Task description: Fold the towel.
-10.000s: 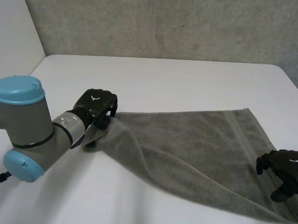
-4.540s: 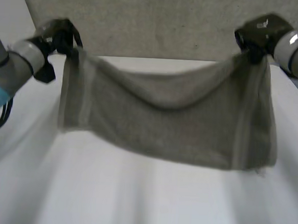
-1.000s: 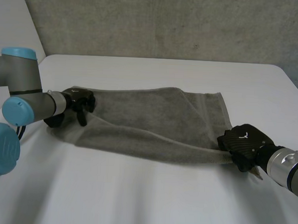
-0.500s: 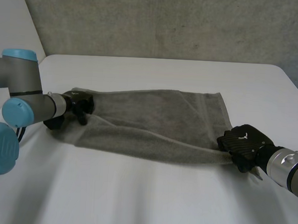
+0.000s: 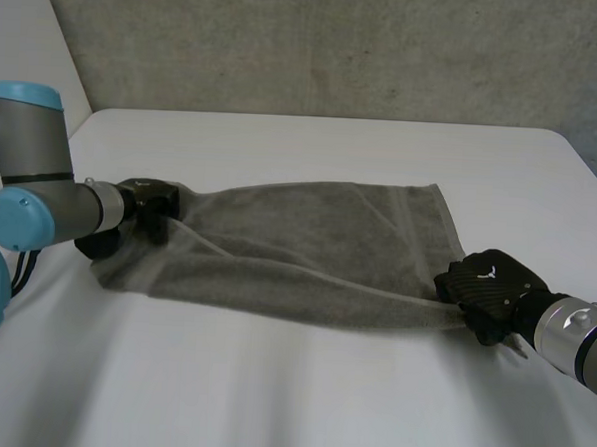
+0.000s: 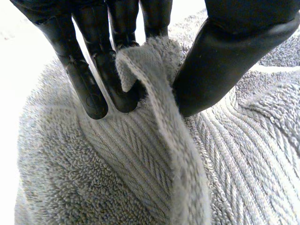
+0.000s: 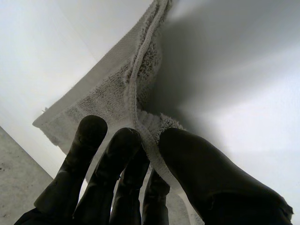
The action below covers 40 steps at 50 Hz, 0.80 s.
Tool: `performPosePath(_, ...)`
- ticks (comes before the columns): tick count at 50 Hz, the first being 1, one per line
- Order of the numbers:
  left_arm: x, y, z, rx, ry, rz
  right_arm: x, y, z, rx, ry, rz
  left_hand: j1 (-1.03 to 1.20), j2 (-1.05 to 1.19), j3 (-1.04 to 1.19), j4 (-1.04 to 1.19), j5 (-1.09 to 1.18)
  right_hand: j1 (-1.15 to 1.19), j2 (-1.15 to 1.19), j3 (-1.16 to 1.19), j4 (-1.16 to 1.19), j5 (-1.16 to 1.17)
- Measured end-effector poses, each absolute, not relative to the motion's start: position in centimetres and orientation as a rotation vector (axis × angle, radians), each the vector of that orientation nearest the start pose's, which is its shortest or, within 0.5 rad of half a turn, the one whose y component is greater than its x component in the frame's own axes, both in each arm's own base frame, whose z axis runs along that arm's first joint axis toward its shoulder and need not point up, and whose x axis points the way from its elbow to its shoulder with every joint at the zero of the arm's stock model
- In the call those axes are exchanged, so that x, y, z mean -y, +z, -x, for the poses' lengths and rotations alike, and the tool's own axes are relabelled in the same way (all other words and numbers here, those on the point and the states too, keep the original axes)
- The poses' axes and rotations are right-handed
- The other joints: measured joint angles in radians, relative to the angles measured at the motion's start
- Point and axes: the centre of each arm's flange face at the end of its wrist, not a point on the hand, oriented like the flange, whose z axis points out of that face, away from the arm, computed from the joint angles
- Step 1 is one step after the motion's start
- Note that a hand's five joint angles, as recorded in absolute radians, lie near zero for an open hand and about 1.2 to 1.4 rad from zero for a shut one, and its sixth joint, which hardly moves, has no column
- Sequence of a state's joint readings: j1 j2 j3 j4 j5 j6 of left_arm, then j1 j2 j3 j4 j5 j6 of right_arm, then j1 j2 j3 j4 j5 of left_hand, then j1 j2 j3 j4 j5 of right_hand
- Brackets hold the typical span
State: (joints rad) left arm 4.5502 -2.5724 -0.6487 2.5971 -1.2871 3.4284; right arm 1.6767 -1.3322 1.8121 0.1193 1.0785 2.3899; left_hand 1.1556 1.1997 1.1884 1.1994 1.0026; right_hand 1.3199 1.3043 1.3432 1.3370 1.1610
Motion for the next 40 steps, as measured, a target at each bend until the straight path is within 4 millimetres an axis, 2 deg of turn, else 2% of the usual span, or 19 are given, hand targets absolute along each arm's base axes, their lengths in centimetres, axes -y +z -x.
performPosePath(10, 40.3, 16.0, 22.5, -2.762, -1.640, -0.867, 24.5, 17.5, -20.2, -2.213, -1.512, 1.393, -0.060, -0.119, -0.108, -0.118, -0.085, 0.000, 0.000, 0.000, 0.000, 0.000)
performPosePath(23, 40.1, 15.3, 22.4, -2.762, -1.635, -0.865, 24.4, 17.5, -20.2, -2.212, -1.508, 1.393, -0.124, -0.173, -0.161, -0.174, -0.148, 0.000, 0.000, 0.000, 0.000, 0.000)
performPosePath(29, 40.1, 15.3, 22.4, -2.761, -1.633, -0.863, 24.4, 17.5, -20.2, -2.212, -1.507, 1.393, -0.307, -0.344, -0.333, -0.347, -0.328, 0.000, 0.000, 0.000, 0.000, 0.000)
performPosePath(40, 40.1, 15.5, 22.3, -2.760, -1.630, -0.863, 24.3, 17.5, -20.2, -2.212, -1.506, 1.394, -0.324, -0.359, -0.345, -0.361, -0.346, 0.000, 0.000, 0.000, 0.000, 0.000)
